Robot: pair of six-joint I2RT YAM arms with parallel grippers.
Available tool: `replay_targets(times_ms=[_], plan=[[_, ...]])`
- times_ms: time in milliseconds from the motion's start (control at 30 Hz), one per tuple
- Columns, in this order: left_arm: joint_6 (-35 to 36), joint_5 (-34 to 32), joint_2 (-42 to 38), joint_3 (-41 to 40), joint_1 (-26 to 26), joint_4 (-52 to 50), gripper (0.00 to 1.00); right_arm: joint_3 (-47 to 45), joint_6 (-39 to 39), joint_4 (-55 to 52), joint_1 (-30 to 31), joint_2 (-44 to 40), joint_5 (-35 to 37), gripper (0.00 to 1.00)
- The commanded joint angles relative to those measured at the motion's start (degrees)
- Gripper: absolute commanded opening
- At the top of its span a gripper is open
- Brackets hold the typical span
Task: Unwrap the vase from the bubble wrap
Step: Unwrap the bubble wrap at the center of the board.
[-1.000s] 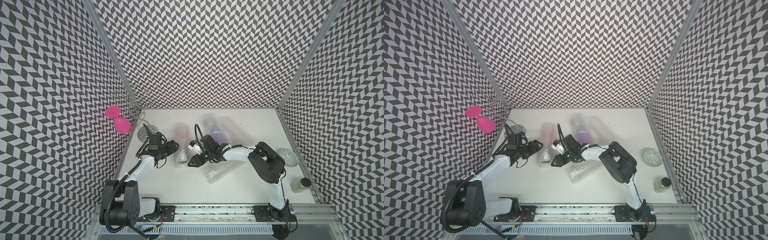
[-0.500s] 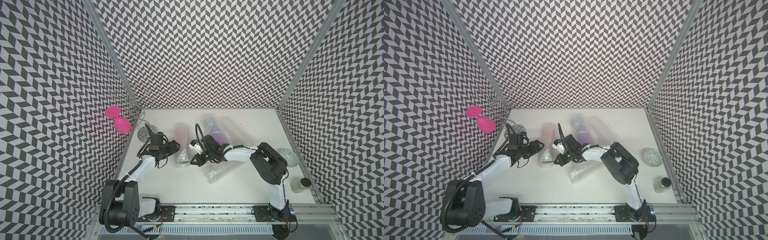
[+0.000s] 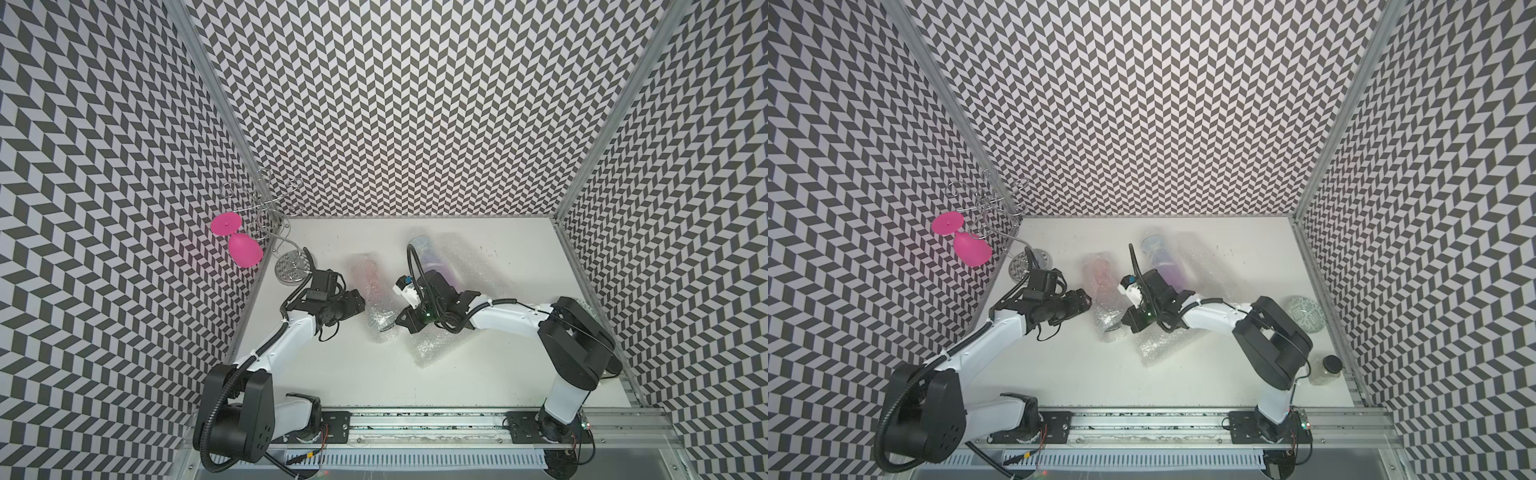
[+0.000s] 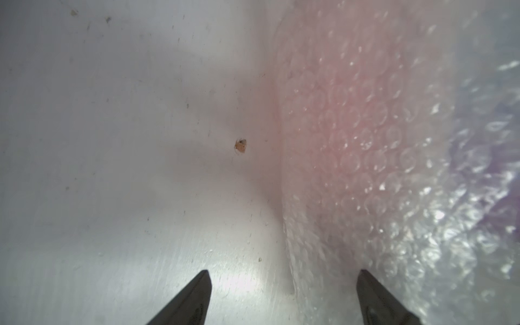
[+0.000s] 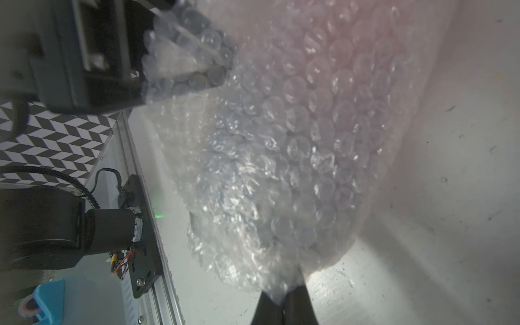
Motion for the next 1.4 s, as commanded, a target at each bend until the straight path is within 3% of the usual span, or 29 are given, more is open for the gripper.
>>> replay_targets(times_ms=[0,267,433,800,867,1133,1367], plan=[[-0.14,-4.32,-4.76,1.40,-4.87,-7.43,0.82,0.97,-0.45,5.08,0.50,-1.76,0.37,0.00],[-3.02,-13.93,-9.48,3.27,-22.38,-12.74,0.84,0.65,-3.15,3.26,1.22,-2.71,-1.16,0.00],[-5.08,-15.46,-9.80,1.47,-29.07,-9.52,0.82,-0.52,-3.98,4.27,1.23,-3.42,-4.16,0.00],[-7.72,-23.51,-5.49,1.45,-32.31,-10.99,0.58,-1.93,-4.38,5.12,1.24,-4.57,-5.38,0.00],[-7.85,-24.46,-5.67,1.11,-32.41,-11.01,0.48,-1.93,-4.50,5.14,1.26,-4.66,-5.54,0.00],[-7.33,-25.07,-4.27,0.55,-32.60,-9.08,0.39,-0.98,-5.31,4.47,1.26,-4.46,-5.81,0.00],[-7.02,-24.64,-3.92,0.58,-32.68,-8.33,0.19,-0.92,-5.43,4.48,1.31,-4.41,-6.13,0.00]])
